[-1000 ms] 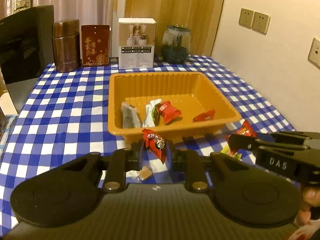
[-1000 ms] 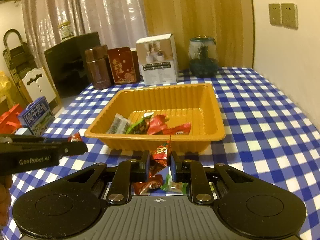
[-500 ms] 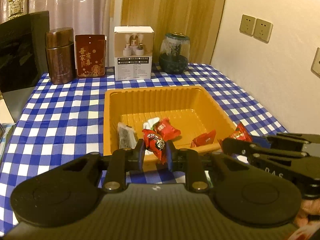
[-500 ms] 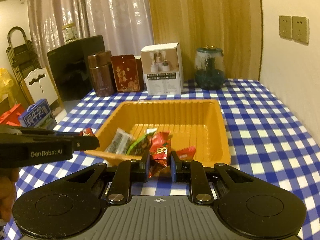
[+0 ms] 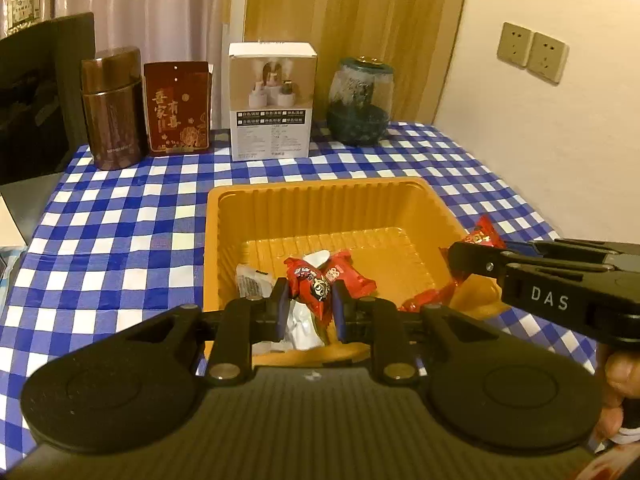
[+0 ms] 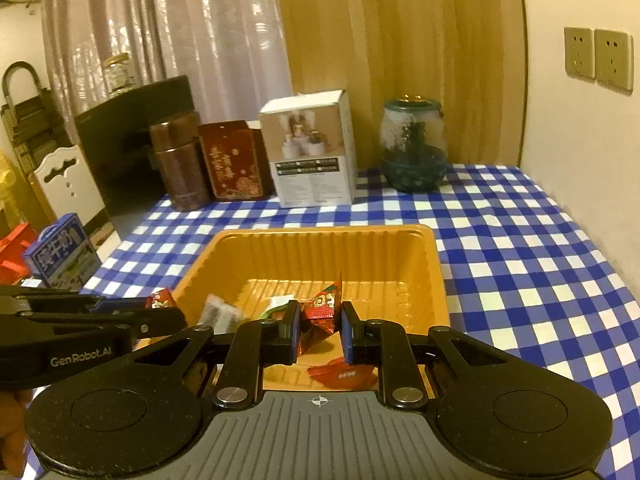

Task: Organize snacks
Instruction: 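Lower the red wrapper into the tray with the left tool while the right tool lowers its wrapper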

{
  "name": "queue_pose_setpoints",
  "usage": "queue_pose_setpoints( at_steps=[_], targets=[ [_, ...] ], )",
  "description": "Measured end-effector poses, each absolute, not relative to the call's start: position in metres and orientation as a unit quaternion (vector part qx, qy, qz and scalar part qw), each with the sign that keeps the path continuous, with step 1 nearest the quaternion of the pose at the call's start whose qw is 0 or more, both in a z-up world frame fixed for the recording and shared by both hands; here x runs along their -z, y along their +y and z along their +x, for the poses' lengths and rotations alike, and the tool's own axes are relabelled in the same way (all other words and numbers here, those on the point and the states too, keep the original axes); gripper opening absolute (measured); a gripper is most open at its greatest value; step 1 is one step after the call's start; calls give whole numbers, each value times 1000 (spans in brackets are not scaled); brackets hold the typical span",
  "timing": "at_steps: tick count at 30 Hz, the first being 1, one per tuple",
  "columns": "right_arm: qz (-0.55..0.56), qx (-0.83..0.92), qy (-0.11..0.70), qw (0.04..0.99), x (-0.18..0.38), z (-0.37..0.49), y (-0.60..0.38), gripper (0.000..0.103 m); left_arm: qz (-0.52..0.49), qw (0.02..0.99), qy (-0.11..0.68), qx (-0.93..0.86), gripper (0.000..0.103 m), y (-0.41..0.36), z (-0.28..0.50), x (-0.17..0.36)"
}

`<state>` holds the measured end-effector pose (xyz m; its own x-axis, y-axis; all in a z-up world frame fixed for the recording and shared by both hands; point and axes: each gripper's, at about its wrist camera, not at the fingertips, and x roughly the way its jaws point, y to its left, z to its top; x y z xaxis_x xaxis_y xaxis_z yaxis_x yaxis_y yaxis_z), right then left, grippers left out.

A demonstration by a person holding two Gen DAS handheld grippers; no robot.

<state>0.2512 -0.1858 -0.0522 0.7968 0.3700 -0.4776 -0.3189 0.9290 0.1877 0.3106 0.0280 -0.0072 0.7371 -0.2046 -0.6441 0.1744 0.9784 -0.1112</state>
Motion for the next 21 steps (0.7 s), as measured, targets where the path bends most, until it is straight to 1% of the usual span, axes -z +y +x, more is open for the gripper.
queue_pose_setpoints(
  at_steps=[16,21],
  targets=[
    [51,-178,310,933,72,296,-181,20,7,907,410,95,20,13,355,35],
    [50,-173,321,930,79,304,-182,21,12,904,417,97,20,8,363,40]
  ],
)
